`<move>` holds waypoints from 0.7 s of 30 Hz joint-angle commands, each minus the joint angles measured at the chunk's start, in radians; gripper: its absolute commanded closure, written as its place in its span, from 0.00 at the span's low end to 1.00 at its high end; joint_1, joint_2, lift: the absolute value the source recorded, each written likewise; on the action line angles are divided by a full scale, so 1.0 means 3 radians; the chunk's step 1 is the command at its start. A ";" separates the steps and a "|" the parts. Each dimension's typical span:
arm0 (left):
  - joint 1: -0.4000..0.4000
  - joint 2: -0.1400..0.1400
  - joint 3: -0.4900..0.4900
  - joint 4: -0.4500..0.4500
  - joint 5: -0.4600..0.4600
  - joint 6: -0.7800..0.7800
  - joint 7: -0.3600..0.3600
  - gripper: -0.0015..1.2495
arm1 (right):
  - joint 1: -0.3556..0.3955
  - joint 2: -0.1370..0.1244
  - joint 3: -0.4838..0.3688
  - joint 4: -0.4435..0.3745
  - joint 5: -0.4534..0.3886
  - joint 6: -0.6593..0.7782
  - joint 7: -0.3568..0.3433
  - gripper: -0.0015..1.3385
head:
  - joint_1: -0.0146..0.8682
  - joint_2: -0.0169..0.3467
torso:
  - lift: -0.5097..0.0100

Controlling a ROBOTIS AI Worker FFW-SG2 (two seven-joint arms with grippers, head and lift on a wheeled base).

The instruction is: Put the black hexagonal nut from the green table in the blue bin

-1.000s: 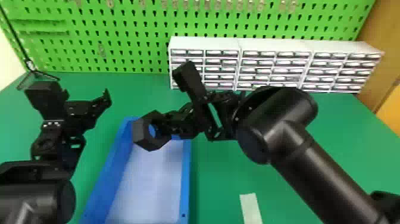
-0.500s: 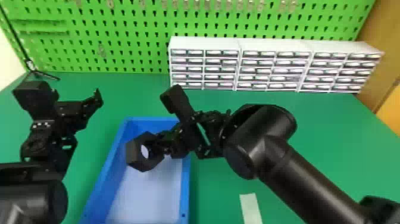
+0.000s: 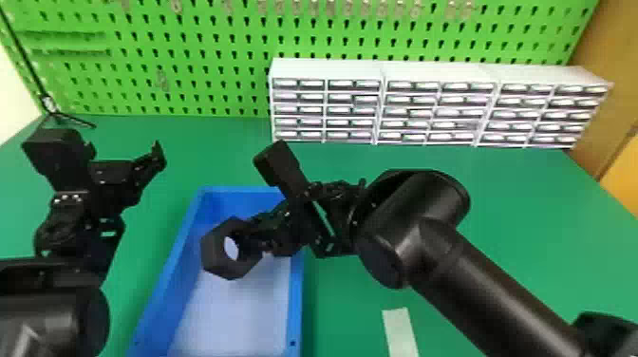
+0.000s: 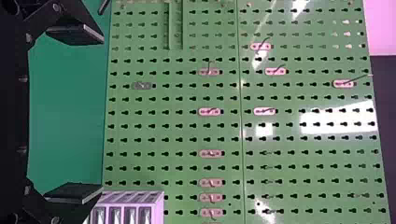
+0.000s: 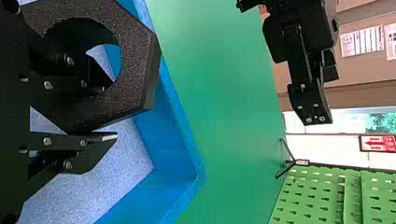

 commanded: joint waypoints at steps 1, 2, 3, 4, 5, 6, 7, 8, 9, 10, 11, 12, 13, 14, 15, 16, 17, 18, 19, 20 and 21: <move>-0.0001 -0.0003 -0.0005 0.0003 0.0004 0.0000 0.0000 0.13 | 0.0000 -0.0006 -0.0002 0.0000 0.0007 0.0004 0.0000 0.55 | 0.79 0.12 | 0.80; -0.0001 0.0002 -0.0005 0.0003 0.0004 0.0000 0.0000 0.13 | 0.0000 -0.0011 -0.0002 0.0000 0.0007 0.0004 0.0000 0.52 | 0.79 0.12 | 0.80; -0.0006 -0.0003 -0.0005 0.0003 0.0004 0.0000 0.0000 0.13 | 0.0000 -0.0006 -0.0002 0.0000 0.0007 0.0004 0.0000 0.48 | 0.79 0.12 | 0.80; -0.0006 -0.0003 -0.0010 -0.0003 0.0004 0.0000 0.0000 0.13 | 0.0000 -0.0011 -0.0002 0.0000 0.0007 -0.0001 0.0000 0.40 | 0.79 0.12 | 0.80; -0.0006 0.0002 -0.0010 -0.0003 0.0004 0.0000 0.0000 0.13 | 0.0000 -0.0011 -0.0002 0.0000 0.0007 0.0004 0.0000 0.35 | 0.79 0.12 | 0.80; -0.0006 -0.0003 -0.0010 0.0003 0.0004 0.0000 0.0000 0.13 | 0.0000 -0.0011 -0.0002 0.0000 0.0007 0.0004 0.0000 0.29 | 0.79 0.12 | 0.80; -0.0006 0.0002 -0.0010 0.0003 0.0004 0.0000 0.0000 0.13 | 0.0000 -0.0011 -0.0007 0.0000 0.0007 -0.0001 0.0000 0.22 | 0.79 0.12 | 0.80; -0.0006 -0.0003 -0.0010 0.0003 0.0004 0.0000 0.0000 0.13 | 0.0000 -0.0011 -0.0007 0.0000 0.0007 -0.0001 0.0000 0.18 | 0.79 0.12 | 0.80; -0.0006 -0.0003 -0.0010 0.0003 0.0004 0.0000 0.0000 0.13 | 0.0000 -0.0016 -0.0012 0.0000 0.0007 0.0004 0.0000 0.14 | 0.79 0.12 | 0.80; -0.0006 -0.0003 -0.0010 0.0003 0.0004 0.0000 0.0000 0.13 | 0.0000 -0.0016 -0.0022 0.0000 0.0007 0.0004 0.0000 0.11 | 0.79 0.12 | 0.80; -0.0006 0.0002 -0.0010 -0.0003 0.0004 0.0000 0.0000 0.13 | 0.0000 -0.0016 -0.0022 0.0005 0.0007 0.0009 0.0000 0.09 | 0.79 0.12 | 0.80; -0.0006 -0.0003 -0.0010 0.0003 0.0004 0.0000 0.0000 0.13 | 0.0000 -0.0016 -0.0022 0.0005 0.0007 0.0009 0.0000 0.09 | 0.79 0.12 | 0.80; -0.0006 -0.0003 -0.0010 0.0003 0.0004 0.0000 0.0000 0.13 | 0.0000 -0.0016 -0.0027 0.0010 0.0007 0.0014 0.0000 0.09 | 0.79 0.12 | 0.80; -0.0006 -0.0003 -0.0010 0.0003 0.0004 0.0000 0.0000 0.13 | 0.0000 -0.0016 -0.0027 0.0010 0.0007 0.0014 0.0000 0.09 | 0.79 0.12 | 0.80; -0.0006 0.0002 -0.0010 0.0003 0.0004 0.0000 0.0000 0.13 | 0.0000 -0.0016 -0.0027 0.0010 0.0002 0.0014 0.0000 0.09 | 0.79 0.12 | 0.80; -0.0006 0.0002 -0.0010 -0.0003 0.0004 0.0000 0.0000 0.13 | 0.0000 -0.0016 -0.0027 0.0015 0.0002 0.0024 0.0000 0.09 | 0.79 0.12 | 0.80; -0.0006 -0.0003 -0.0010 -0.0003 0.0004 0.0000 0.0000 0.13 | 0.0000 -0.0016 -0.0032 0.0015 0.0002 0.0024 0.0000 0.09 | 0.79 0.12 | 0.80; -0.0006 0.0002 -0.0010 -0.0003 0.0004 0.0000 0.0000 0.13 | 0.0000 -0.0016 -0.0032 0.0015 0.0002 0.0024 0.0000 0.09 | 0.79 0.12 | 0.80; -0.0006 0.0002 -0.0010 -0.0003 0.0004 0.0000 0.0000 0.13 | 0.0000 -0.0016 -0.0037 0.0015 0.0002 0.0024 0.0000 0.09 | 0.79 0.12 | 0.80; -0.0006 -0.0003 -0.0010 -0.0003 0.0004 0.0000 0.0000 0.13 | 0.0000 -0.0016 -0.0042 0.0015 0.0002 0.0024 0.0000 0.09 | 0.79 0.12 | 0.80; -0.0006 -0.0003 -0.0015 -0.0003 0.0004 0.0000 0.0000 0.13 | 0.0000 -0.0016 -0.0042 0.0015 0.0002 0.0029 0.0000 0.09 | 0.79 0.12 | 0.80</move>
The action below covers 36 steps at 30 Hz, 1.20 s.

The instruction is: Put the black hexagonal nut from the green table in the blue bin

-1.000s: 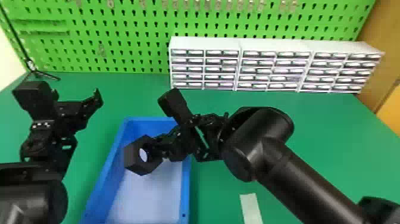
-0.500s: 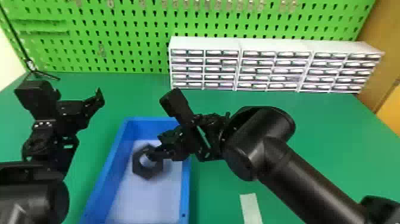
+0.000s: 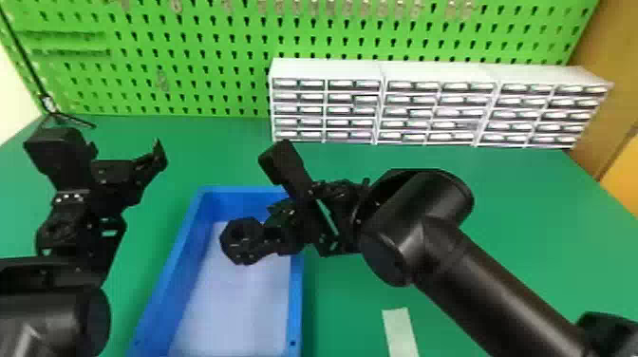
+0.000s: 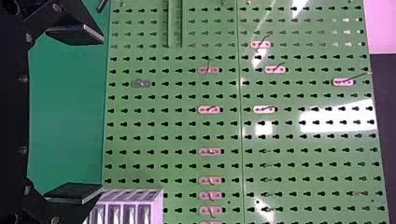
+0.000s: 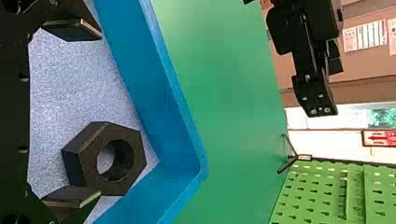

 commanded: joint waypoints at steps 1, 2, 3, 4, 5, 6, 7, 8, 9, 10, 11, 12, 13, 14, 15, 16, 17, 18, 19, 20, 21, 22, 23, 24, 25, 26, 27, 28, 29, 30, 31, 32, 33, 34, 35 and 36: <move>0.0000 -0.0003 -0.0005 0.0003 0.0000 0.0000 0.0000 0.13 | 0.0000 -0.0005 -0.0009 0.0002 -0.0001 0.0007 0.0000 0.09 | 0.79 0.12 | 0.80; 0.0000 0.0002 0.0000 0.0003 0.0000 0.0000 0.0000 0.13 | 0.0000 -0.0005 -0.0014 0.0002 -0.0001 0.0007 0.0000 0.09 | 0.79 0.12 | 0.80; 0.0000 -0.0003 -0.0005 0.0003 0.0000 0.0000 0.0000 0.13 | 0.0000 -0.0005 -0.0020 0.0002 -0.0001 0.0007 0.0000 0.09 | 0.79 0.12 | 0.80; 0.0000 -0.0003 -0.0005 0.0003 0.0000 0.0000 0.0000 0.13 | 0.0000 -0.0005 -0.0025 0.0002 -0.0001 0.0007 0.0000 0.09 | 0.79 0.12 | 0.80; 0.0000 -0.0003 -0.0005 0.0003 0.0000 0.0000 0.0000 0.13 | 0.0000 -0.0005 -0.0025 0.0002 -0.0001 0.0007 0.0000 0.09 | 0.79 0.12 | 0.80; 0.0000 -0.0003 -0.0005 0.0003 0.0000 0.0000 0.0000 0.13 | 0.0000 -0.0005 -0.0025 0.0002 -0.0001 0.0007 0.0000 0.09 | 0.79 0.12 | 0.80; 0.0000 0.0002 -0.0005 0.0003 0.0000 0.0000 0.0000 0.13 | 0.0000 -0.0005 -0.0030 0.0002 -0.0001 0.0007 0.0000 0.09 | 0.79 0.12 | 0.80; 0.0000 -0.0003 -0.0005 0.0003 0.0000 0.0000 0.0000 0.13 | 0.0000 -0.0005 -0.0035 0.0002 -0.0001 0.0007 0.0000 0.09 | 0.79 0.12 | 0.80; 0.0000 0.0002 -0.0010 0.0003 0.0000 0.0000 0.0000 0.13 | 0.0000 -0.0005 -0.0040 0.0002 -0.0001 0.0007 0.0000 0.09 | 0.79 0.12 | 0.80; 0.0000 0.0002 -0.0010 0.0003 0.0000 0.0000 0.0000 0.13 | 0.0000 -0.0005 -0.0045 0.0002 -0.0001 0.0007 0.0000 0.09 | 0.79 0.12 | 0.80; 0.0000 -0.0003 -0.0010 0.0003 0.0000 0.0000 0.0000 0.13 | 0.0000 -0.0005 -0.0045 0.0002 -0.0001 0.0001 0.0000 0.09 | 0.79 0.12 | 0.80; 0.0000 0.0002 -0.0010 0.0003 0.0000 0.0000 0.0000 0.13 | 0.0000 -0.0005 -0.0050 0.0002 -0.0001 0.0001 0.0000 0.09 | 0.79 0.12 | 0.80; 0.0000 -0.0003 -0.0005 0.0003 0.0000 0.0000 0.0000 0.13 | 0.0005 -0.0005 -0.0060 0.0002 -0.0006 0.0001 0.0000 0.09 | 0.79 0.12 | 0.80; 0.0000 0.0002 -0.0005 0.0003 0.0000 0.0000 0.0000 0.13 | 0.0005 -0.0005 -0.0071 0.0002 -0.0011 0.0001 0.0000 0.09 | 0.79 0.12 | 0.80; 0.0000 0.0002 -0.0005 0.0003 0.0000 0.0000 0.0000 0.13 | 0.0010 -0.0005 -0.0086 0.0002 -0.0016 0.0001 0.0000 0.09 | 0.79 0.12 | 0.80; 0.0005 -0.0003 -0.0010 0.0003 0.0005 0.0000 0.0000 0.13 | 0.0015 -0.0005 -0.0106 0.0002 -0.0036 -0.0004 0.0005 0.09 | 0.79 0.12 | 0.80; 0.0000 -0.0003 -0.0010 -0.0003 0.0010 0.0000 0.0000 0.13 | 0.0020 -0.0005 -0.0132 0.0002 -0.0052 -0.0009 0.0005 0.09 | 0.79 0.12 | 0.80; 0.0000 -0.0003 -0.0015 -0.0003 0.0005 0.0000 0.0000 0.13 | 0.0026 -0.0005 -0.0153 -0.0004 -0.0067 -0.0009 0.0005 0.09 | 0.79 0.12 | 0.80; 0.0000 -0.0003 -0.0020 0.0003 0.0005 0.0000 0.0000 0.13 | 0.0036 -0.0005 -0.0193 -0.0004 -0.0087 -0.0009 0.0005 0.09 | 0.79 0.12 | 0.80; 0.0000 0.0002 -0.0025 0.0003 0.0010 0.0000 0.0000 0.13 | 0.0041 0.0000 -0.0229 -0.0014 -0.0093 -0.0009 0.0005 0.09 | 0.79 0.12 | 0.80; 0.0005 -0.0003 -0.0030 -0.0003 0.0005 0.0000 0.0000 0.13 | 0.0051 0.0000 -0.0260 -0.0019 -0.0093 -0.0009 0.0010 0.09 | 0.79 0.12 | 0.80; 0.0005 -0.0003 -0.0036 0.0003 0.0005 0.0000 0.0000 0.13 | 0.0061 0.0000 -0.0311 -0.0034 -0.0087 -0.0009 0.0010 0.09 | 0.79 0.12 | 0.80; 0.0005 -0.0003 -0.0036 0.0003 0.0005 0.0000 0.0000 0.13 | 0.0072 0.0006 -0.0352 -0.0034 -0.0077 -0.0009 0.0010 0.09 | 0.79 0.12 | 0.80; 0.0005 -0.0003 -0.0041 0.0003 0.0010 0.0000 0.0000 0.13 | 0.0082 0.0006 -0.0398 -0.0050 -0.0052 -0.0009 0.0016 0.09 | 0.79 0.12 | 0.80; 0.0005 -0.0003 -0.0046 0.0003 0.0010 0.0000 0.0000 0.13 | 0.0097 0.0011 -0.0449 -0.0065 -0.0021 -0.0009 0.0026 0.09 | 0.79 0.12 | 0.80; 0.0005 -0.0003 -0.0056 0.0003 0.0015 0.0000 0.0000 0.13 | 0.0118 0.0011 -0.0510 -0.0080 0.0020 -0.0009 0.0041 0.09 | 0.79 0.12 | 0.80; 0.0005 -0.0003 -0.0061 0.0003 0.0015 0.0000 0.0000 0.13 | 0.0133 0.0016 -0.0567 -0.0091 0.0040 -0.0009 0.0046 0.09 | 0.79 0.12 | 0.80; 0.0005 -0.0003 -0.0066 0.0003 0.0026 0.0000 0.0000 0.13 | 0.0159 0.0016 -0.0643 -0.0111 0.0061 -0.0009 0.0062 0.09 | 0.79 0.12 | 0.80; 0.0005 -0.0003 -0.0071 0.0003 0.0026 0.0000 0.0000 0.13 | 0.0174 0.0021 -0.0695 -0.0126 0.0086 -0.0009 0.0067 0.09 | 0.79 0.12 | 0.80; 0.0005 -0.0003 -0.0082 0.0003 0.0031 0.0000 0.0000 0.13 | 0.0184 0.0021 -0.0751 -0.0147 0.0117 -0.0009 0.0072 0.09 | 0.79 0.12 | 0.80; 0.0010 -0.0003 -0.0087 0.0003 0.0036 0.0000 0.0000 0.13 | 0.0199 0.0026 -0.0817 -0.0167 0.0158 -0.0009 0.0082 0.09 | 0.79 0.12 | 0.80; 0.0010 -0.0003 -0.0092 0.0003 0.0036 0.0000 0.0000 0.13 | 0.0210 0.0031 -0.0868 -0.0177 0.0168 -0.0009 0.0087 0.09 | 0.79 0.12 | 0.80; 0.0010 -0.0003 -0.0102 0.0003 0.0036 0.0000 0.0000 0.13 | 0.0220 0.0036 -0.0920 -0.0183 0.0189 -0.0009 0.0092 0.09 | 0.79 0.12 | 0.80; 0.0010 -0.0003 -0.0112 0.0003 0.0036 0.0000 0.0000 0.13 | 0.0235 0.0041 -0.0986 -0.0193 0.0214 -0.0014 0.0102 0.09 | 0.79 0.12 | 0.80; 0.0010 -0.0003 -0.0117 0.0003 0.0036 0.0000 0.0000 0.13 | 0.0245 0.0041 -0.1032 -0.0203 0.0230 -0.0029 0.0108 0.09 | 0.79 0.12 | 0.80; 0.0010 -0.0003 -0.0123 0.0003 0.0041 0.0000 0.0000 0.13 | 0.0261 0.0041 -0.1078 -0.0208 0.0245 -0.0034 0.0108 0.09 | 0.79 0.12 | 0.80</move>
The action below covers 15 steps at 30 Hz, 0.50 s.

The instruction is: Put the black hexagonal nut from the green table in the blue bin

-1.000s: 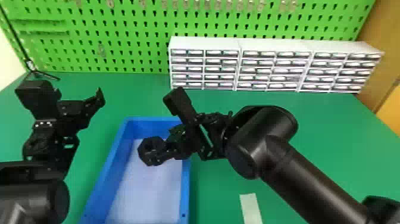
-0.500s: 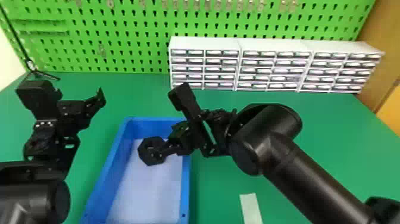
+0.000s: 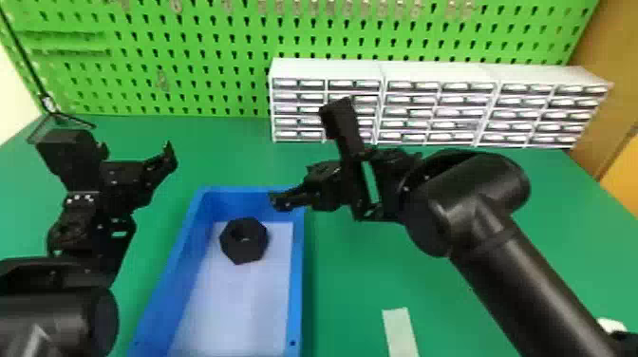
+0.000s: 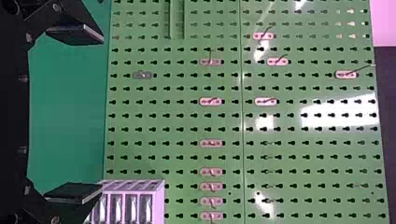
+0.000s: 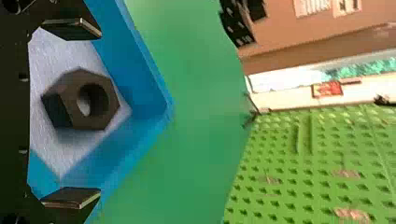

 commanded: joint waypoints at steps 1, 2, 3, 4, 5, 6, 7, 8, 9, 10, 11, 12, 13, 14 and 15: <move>0.0001 0.0000 -0.0031 0.0001 0.0002 0.0000 0.0000 0.13 | 0.0058 0.0014 -0.0251 -0.0040 0.0099 -0.0043 0.0014 0.09 | 0.79 0.12 | 0.80; 0.0001 0.0000 -0.0036 0.0001 0.0008 0.0000 0.0000 0.13 | 0.0068 0.0014 -0.0292 -0.0040 0.0104 -0.0053 0.0019 0.09 | 0.79 0.12 | 0.80; 0.0001 0.0000 -0.0041 0.0001 0.0008 0.0000 0.0000 0.13 | 0.0079 0.0019 -0.0333 -0.0045 0.0114 -0.0069 0.0024 0.09 | 0.79 0.12 | 0.80; 0.0001 0.0000 -0.0046 0.0001 0.0008 0.0000 0.0000 0.13 | 0.0094 0.0019 -0.0389 -0.0045 0.0140 -0.0094 0.0029 0.09 | 0.79 0.12 | 0.80; 0.0001 0.0000 -0.0046 0.0001 0.0013 0.0000 0.0000 0.13 | 0.0109 0.0025 -0.0435 -0.0045 0.0150 -0.0110 0.0029 0.09 | 0.79 0.12 | 0.80; 0.0001 -0.0005 -0.0046 0.0001 0.0018 0.0000 0.0000 0.13 | 0.0120 0.0030 -0.0481 -0.0045 0.0165 -0.0130 0.0035 0.09 | 0.79 0.12 | 0.80; -0.0004 -0.0005 -0.0052 0.0001 0.0018 0.0000 0.0000 0.13 | 0.0145 0.0030 -0.0543 -0.0045 0.0191 -0.0181 0.0035 0.09 | 0.79 0.12 | 0.80; -0.0004 -0.0005 -0.0052 0.0001 0.0023 0.0000 0.0000 0.13 | 0.0155 0.0035 -0.0589 -0.0045 0.0206 -0.0202 0.0035 0.09 | 0.79 0.12 | 0.80; -0.0004 -0.0005 -0.0057 0.0001 0.0023 0.0000 0.0000 0.13 | 0.0176 0.0040 -0.0635 -0.0045 0.0232 -0.0232 0.0040 0.09 | 0.79 0.12 | 0.80; -0.0004 -0.0005 -0.0057 0.0001 0.0023 0.0000 0.0005 0.13 | 0.0196 0.0040 -0.0691 -0.0045 0.0252 -0.0268 0.0040 0.09 | 0.79 0.12 | 0.80; -0.0004 -0.0005 -0.0057 0.0001 0.0028 0.0000 0.0005 0.13 | 0.0207 0.0045 -0.0732 -0.0045 0.0273 -0.0289 0.0040 0.09 | 0.79 0.12 | 0.80; -0.0004 -0.0005 -0.0062 0.0001 0.0033 0.0000 0.0005 0.13 | 0.0222 0.0045 -0.0768 -0.0045 0.0293 -0.0314 0.0040 0.09 | 0.79 0.12 | 0.80; -0.0004 -0.0005 -0.0067 0.0001 0.0033 0.0000 0.0010 0.13 | 0.0242 0.0050 -0.0819 -0.0050 0.0319 -0.0350 0.0040 0.09 | 0.79 0.12 | 0.80; -0.0004 -0.0005 -0.0067 0.0001 0.0033 0.0000 0.0010 0.13 | 0.0263 0.0050 -0.0850 -0.0055 0.0344 -0.0396 0.0040 0.09 | 0.79 0.12 | 0.80; -0.0004 -0.0005 -0.0067 0.0001 0.0038 0.0000 0.0010 0.13 | 0.0278 0.0055 -0.0885 -0.0060 0.0370 -0.0447 0.0035 0.09 | 0.79 0.12 | 0.80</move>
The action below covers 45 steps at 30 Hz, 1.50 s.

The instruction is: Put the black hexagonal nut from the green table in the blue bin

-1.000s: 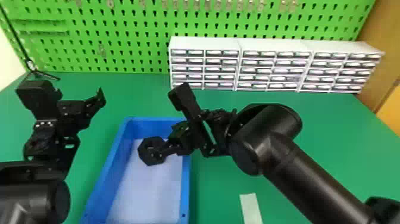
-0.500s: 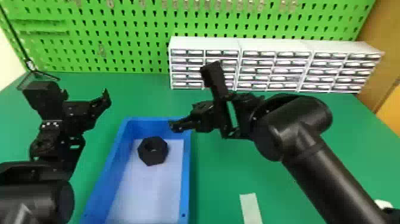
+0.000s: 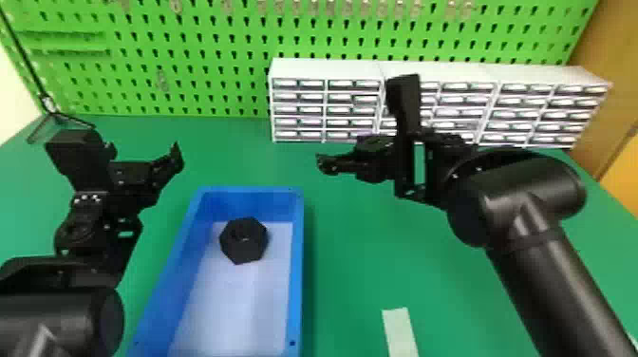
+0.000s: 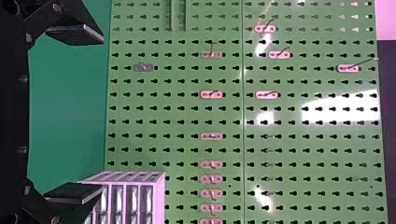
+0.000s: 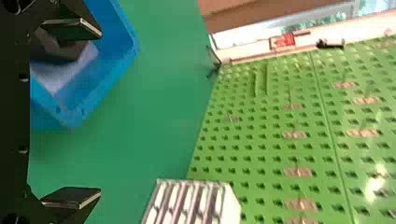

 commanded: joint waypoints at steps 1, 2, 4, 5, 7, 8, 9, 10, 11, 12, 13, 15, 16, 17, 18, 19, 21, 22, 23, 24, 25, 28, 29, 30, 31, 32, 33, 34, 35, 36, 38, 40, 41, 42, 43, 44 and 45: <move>0.0000 0.0000 -0.0012 0.0000 0.0010 0.0000 0.0002 0.13 | 0.0092 0.0022 -0.0197 -0.0018 0.0133 -0.0202 -0.0005 0.09 | 0.79 0.12 | 0.80; 0.0000 0.0000 -0.0007 0.0000 0.0010 0.0000 0.0002 0.13 | 0.0112 0.0027 -0.0238 -0.0018 0.0153 -0.0227 -0.0005 0.09 | 0.79 0.12 | 0.80; 0.0000 0.0000 -0.0012 0.0000 0.0020 0.0000 0.0002 0.13 | 0.0153 0.0037 -0.0314 -0.0018 0.0235 -0.0330 -0.0005 0.09 | 0.79 0.12 | 0.80; 0.0000 0.0000 -0.0012 0.0000 0.0020 0.0000 0.0007 0.13 | 0.0174 0.0042 -0.0345 -0.0018 0.0271 -0.0370 -0.0005 0.09 | 0.79 0.12 | 0.80; -0.0006 -0.0005 -0.0022 0.0000 0.0020 0.0000 0.0012 0.13 | 0.0220 0.0053 -0.0422 -0.0018 0.0358 -0.0483 -0.0015 0.09 | 0.79 0.12 | 0.80; -0.0006 -0.0005 -0.0032 0.0005 0.0020 0.0000 0.0022 0.13 | 0.0240 0.0058 -0.0457 -0.0018 0.0388 -0.0529 -0.0031 0.09 | 0.79 0.12 | 0.80; -0.0006 -0.0005 -0.0038 0.0005 0.0020 0.0000 0.0022 0.13 | 0.0261 0.0063 -0.0498 -0.0018 0.0409 -0.0549 -0.0046 0.09 | 0.79 0.12 | 0.80; -0.0011 -0.0005 -0.0043 0.0005 0.0020 0.0000 0.0027 0.13 | 0.0291 0.0073 -0.0544 -0.0018 0.0434 -0.0611 -0.0056 0.09 | 0.79 0.12 | 0.80; -0.0011 -0.0005 -0.0048 0.0011 0.0020 0.0000 0.0027 0.13 | 0.0322 0.0078 -0.0580 -0.0018 0.0450 -0.0657 -0.0082 0.09 | 0.79 0.12 | 0.80; -0.0011 -0.0005 -0.0053 0.0011 0.0020 0.0000 0.0027 0.13 | 0.0347 0.0083 -0.0621 -0.0018 0.0465 -0.0703 -0.0107 0.09 | 0.79 0.12 | 0.80; -0.0016 -0.0005 -0.0053 0.0011 0.0020 0.0000 0.0027 0.13 | 0.0388 0.0093 -0.0667 -0.0018 0.0475 -0.0785 -0.0148 0.09 | 0.79 0.12 | 0.80; -0.0016 -0.0005 -0.0053 0.0011 0.0020 0.0000 0.0027 0.13 | 0.0455 0.0114 -0.0739 -0.0018 0.0480 -0.0887 -0.0225 0.09 | 0.79 0.12 | 0.80; -0.0021 -0.0005 -0.0053 0.0011 0.0020 0.0000 0.0027 0.13 | 0.0506 0.0124 -0.0769 -0.0018 0.0491 -0.0969 -0.0276 0.09 | 0.79 0.12 | 0.80; -0.0021 -0.0005 -0.0048 0.0016 0.0020 0.0000 0.0027 0.13 | 0.0532 0.0134 -0.0800 -0.0018 0.0496 -0.0999 -0.0307 0.09 | 0.79 0.12 | 0.80; -0.0021 -0.0005 -0.0048 0.0016 0.0020 0.0000 0.0027 0.13 | 0.0557 0.0150 -0.0826 -0.0018 0.0511 -0.1045 -0.0322 0.09 | 0.79 0.12 | 0.80; -0.0021 -0.0005 -0.0053 0.0016 0.0020 0.0000 0.0027 0.13 | 0.0593 0.0160 -0.0851 -0.0018 0.0537 -0.1102 -0.0358 0.09 | 0.79 0.12 | 0.80; -0.0026 -0.0005 -0.0058 0.0021 0.0025 0.0000 0.0027 0.13 | 0.0649 0.0185 -0.0877 -0.0018 0.0567 -0.1219 -0.0435 0.09 | 0.79 0.12 | 0.80; -0.0031 -0.0005 -0.0068 0.0026 0.0025 -0.0005 0.0027 0.13 | 0.0695 0.0201 -0.0887 -0.0013 0.0572 -0.1291 -0.0506 0.09 | 0.79 0.12 | 0.80; -0.0031 -0.0005 -0.0073 0.0031 0.0025 -0.0005 0.0027 0.13 | 0.0726 0.0211 -0.0887 -0.0013 0.0588 -0.1362 -0.0542 0.09 | 0.79 0.12 | 0.80; -0.0031 -0.0005 -0.0078 0.0036 0.0030 -0.0005 0.0032 0.13 | 0.0751 0.0231 -0.0897 -0.0008 0.0613 -0.1424 -0.0573 0.09 | 0.79 0.12 | 0.80; -0.0036 -0.0005 -0.0094 0.0046 0.0035 -0.0005 0.0032 0.13 | 0.0787 0.0262 -0.0923 0.0002 0.0654 -0.1485 -0.0588 0.09 | 0.79 0.12 | 0.80; -0.0041 -0.0010 -0.0109 0.0051 0.0035 -0.0020 0.0032 0.13 | 0.0859 0.0298 -0.0943 0.0022 0.0736 -0.1628 -0.0644 0.09 | 0.79 0.12 | 0.80; -0.0041 -0.0010 -0.0114 0.0051 0.0035 -0.0020 0.0032 0.13 | 0.0874 0.0298 -0.0943 0.0033 0.0736 -0.1664 -0.0655 0.09 | 0.79 0.12 | 0.80; -0.0041 -0.0010 -0.0119 0.0051 0.0035 -0.0020 0.0032 0.13 | 0.0900 0.0313 -0.0959 0.0038 0.0736 -0.1720 -0.0665 0.09 | 0.79 0.12 | 0.80; -0.0046 -0.0010 -0.0124 0.0051 0.0035 -0.0020 0.0032 0.13 | 0.0930 0.0339 -0.0984 0.0043 0.0751 -0.1777 -0.0670 0.09 | 0.79 0.12 | 0.80; -0.0046 -0.0010 -0.0130 0.0051 0.0035 -0.0020 0.0032 0.13 | 0.0951 0.0349 -0.0994 0.0043 0.0762 -0.1797 -0.0675 0.09 | 0.79 0.12 | 0.80; -0.0046 -0.0010 -0.0130 0.0057 0.0040 -0.0020 0.0032 0.13 | 0.0966 0.0354 -0.1005 0.0048 0.0777 -0.1828 -0.0680 0.09 | 0.79 0.12 | 0.80; -0.0041 -0.0010 -0.0135 0.0057 0.0040 -0.0020 0.0032 0.13 | 0.0997 0.0359 -0.1015 0.0053 0.0777 -0.1899 -0.0721 0.09 | 0.79 0.12 | 0.80; -0.0041 -0.0010 -0.0135 0.0057 0.0040 -0.0020 0.0032 0.13 | 0.1017 0.0370 -0.1020 0.0053 0.0777 -0.1925 -0.0747 0.09 | 0.79 0.12 | 0.80; -0.0041 -0.0010 -0.0135 0.0057 0.0040 -0.0020 0.0032 0.13 | 0.1033 0.0380 -0.1030 0.0058 0.0787 -0.1976 -0.0767 0.09 | 0.79 0.12 | 0.80; -0.0041 -0.0010 -0.0145 0.0062 0.0040 -0.0020 0.0032 0.13 | 0.1079 0.0395 -0.1056 0.0063 0.0787 -0.2068 -0.0839 0.09 | 0.79 0.12 | 0.80; -0.0041 -0.0010 -0.0150 0.0067 0.0040 -0.0020 0.0032 0.13 | 0.1114 0.0416 -0.1081 0.0079 0.0792 -0.2150 -0.0890 0.09 | 0.79 0.12 | 0.80; -0.0041 -0.0010 -0.0155 0.0067 0.0040 -0.0020 0.0032 0.13 | 0.1125 0.0421 -0.1086 0.0089 0.0787 -0.2191 -0.0910 0.09 | 0.79 0.12 | 0.80; -0.0036 -0.0010 -0.0160 0.0072 0.0040 -0.0020 0.0032 0.13 | 0.1140 0.0426 -0.1086 0.0099 0.0787 -0.2242 -0.0941 0.09 | 0.79 0.12 | 0.80; -0.0036 -0.0010 -0.0165 0.0072 0.0040 -0.0020 0.0032 0.13 | 0.1166 0.0431 -0.1086 0.0104 0.0797 -0.2313 -0.0982 0.09 | 0.79 0.12 | 0.80; -0.0036 -0.0010 -0.0165 0.0077 0.0040 -0.0020 0.0032 0.13 | 0.1186 0.0431 -0.1071 0.0115 0.0792 -0.2365 -0.1043 0.09 | 0.79 0.12 | 0.80; -0.0036 -0.0010 -0.0170 0.0077 0.0040 -0.0020 0.0032 0.13 | 0.1196 0.0431 -0.1061 0.0115 0.0787 -0.2370 -0.1079 0.09 | 0.79 0.12 | 0.80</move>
